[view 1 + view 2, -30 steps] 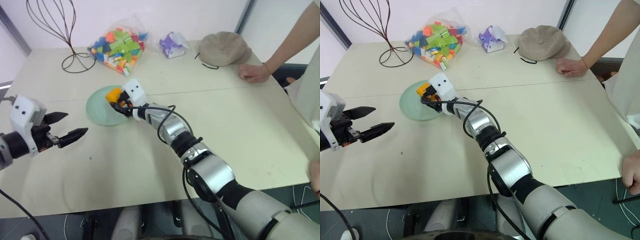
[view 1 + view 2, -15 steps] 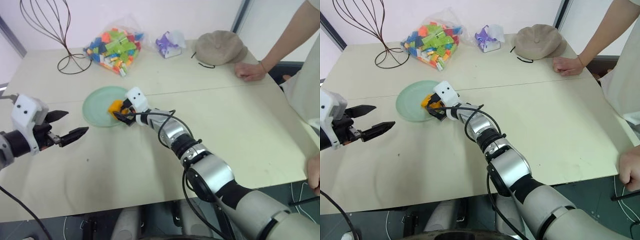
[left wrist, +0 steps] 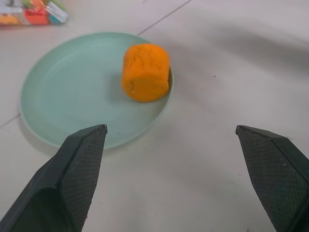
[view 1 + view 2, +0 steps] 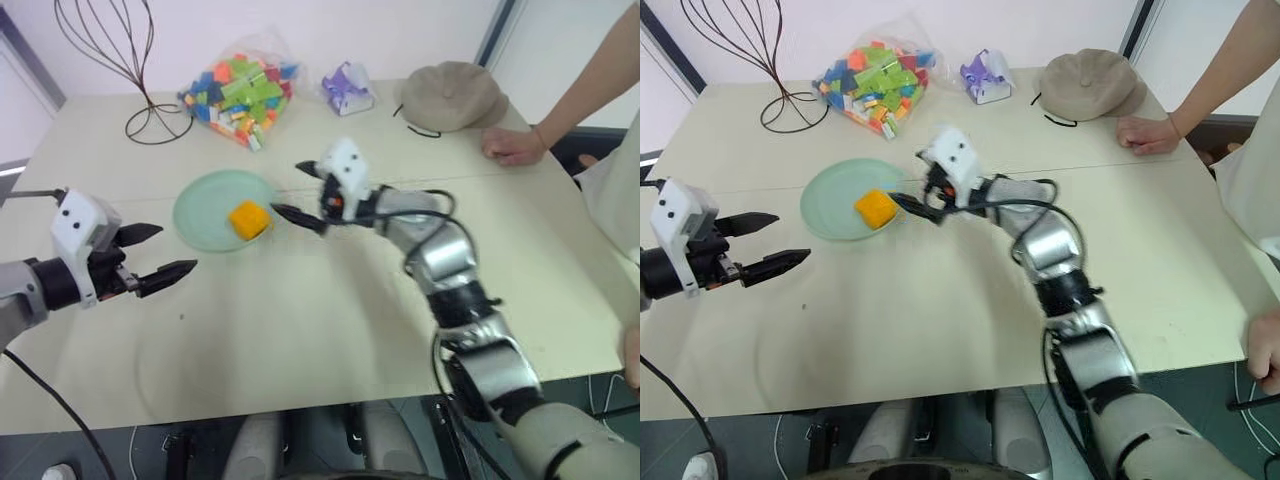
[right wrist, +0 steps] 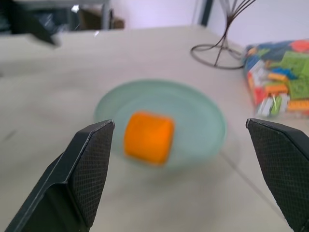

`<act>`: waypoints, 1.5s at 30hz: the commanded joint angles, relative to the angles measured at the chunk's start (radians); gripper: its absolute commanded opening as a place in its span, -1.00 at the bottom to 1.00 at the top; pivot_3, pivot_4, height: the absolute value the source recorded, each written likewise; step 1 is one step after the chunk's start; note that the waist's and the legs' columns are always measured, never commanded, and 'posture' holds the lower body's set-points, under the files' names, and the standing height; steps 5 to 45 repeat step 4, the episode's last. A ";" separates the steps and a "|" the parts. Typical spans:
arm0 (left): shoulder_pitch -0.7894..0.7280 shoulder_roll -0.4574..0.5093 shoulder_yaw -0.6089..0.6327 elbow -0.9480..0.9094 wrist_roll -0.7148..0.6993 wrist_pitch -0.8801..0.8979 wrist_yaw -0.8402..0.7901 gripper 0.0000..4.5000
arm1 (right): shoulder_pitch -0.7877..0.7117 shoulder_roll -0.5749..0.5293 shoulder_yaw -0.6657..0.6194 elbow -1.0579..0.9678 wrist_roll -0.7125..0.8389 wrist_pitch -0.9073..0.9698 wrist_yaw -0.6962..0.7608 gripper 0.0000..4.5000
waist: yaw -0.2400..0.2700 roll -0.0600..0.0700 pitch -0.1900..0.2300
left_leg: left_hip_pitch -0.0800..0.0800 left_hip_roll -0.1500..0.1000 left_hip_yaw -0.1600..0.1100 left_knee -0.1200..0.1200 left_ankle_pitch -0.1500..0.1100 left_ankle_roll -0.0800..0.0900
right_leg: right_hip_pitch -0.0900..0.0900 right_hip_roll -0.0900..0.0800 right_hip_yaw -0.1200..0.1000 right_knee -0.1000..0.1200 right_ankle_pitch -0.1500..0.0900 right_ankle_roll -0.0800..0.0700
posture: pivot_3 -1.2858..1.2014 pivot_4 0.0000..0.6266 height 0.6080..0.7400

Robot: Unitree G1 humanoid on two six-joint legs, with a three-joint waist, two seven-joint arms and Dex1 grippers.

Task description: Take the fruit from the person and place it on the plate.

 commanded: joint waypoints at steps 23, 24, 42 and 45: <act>-0.054 0.006 -0.027 0.029 0.017 -0.051 -0.019 1.00 | 0.104 -0.217 -0.080 -0.290 0.103 0.163 0.079 0.99 | -0.003 0.000 0.000 | 0.002 0.001 0.001 0.000 0.000 0.000 | 0.001 0.001 0.000 0.001 0.000 0.000 | 0.03 -0.52 1.00; -0.054 0.006 -0.027 0.029 0.017 -0.051 -0.019 1.00 | 0.104 -0.217 -0.080 -0.290 0.103 0.163 0.079 0.99 | -0.003 0.000 0.000 | 0.002 0.001 0.001 0.000 0.000 0.000 | 0.001 0.001 0.000 0.001 0.000 0.000 | 0.03 -0.52 1.00; -0.054 0.006 -0.027 0.029 0.017 -0.051 -0.019 1.00 | 0.104 -0.217 -0.080 -0.290 0.103 0.163 0.079 0.99 | -0.003 0.000 0.000 | 0.002 0.001 0.001 0.000 0.000 0.000 | 0.001 0.001 0.000 0.001 0.000 0.000 | 0.03 -0.52 1.00; -0.054 0.006 -0.027 0.029 0.017 -0.051 -0.019 1.00 | 0.104 -0.217 -0.080 -0.290 0.103 0.163 0.079 0.99 | -0.003 0.000 0.000 | 0.002 0.001 0.001 0.000 0.000 0.000 | 0.001 0.001 0.000 0.001 0.000 0.000 | 0.03 -0.52 1.00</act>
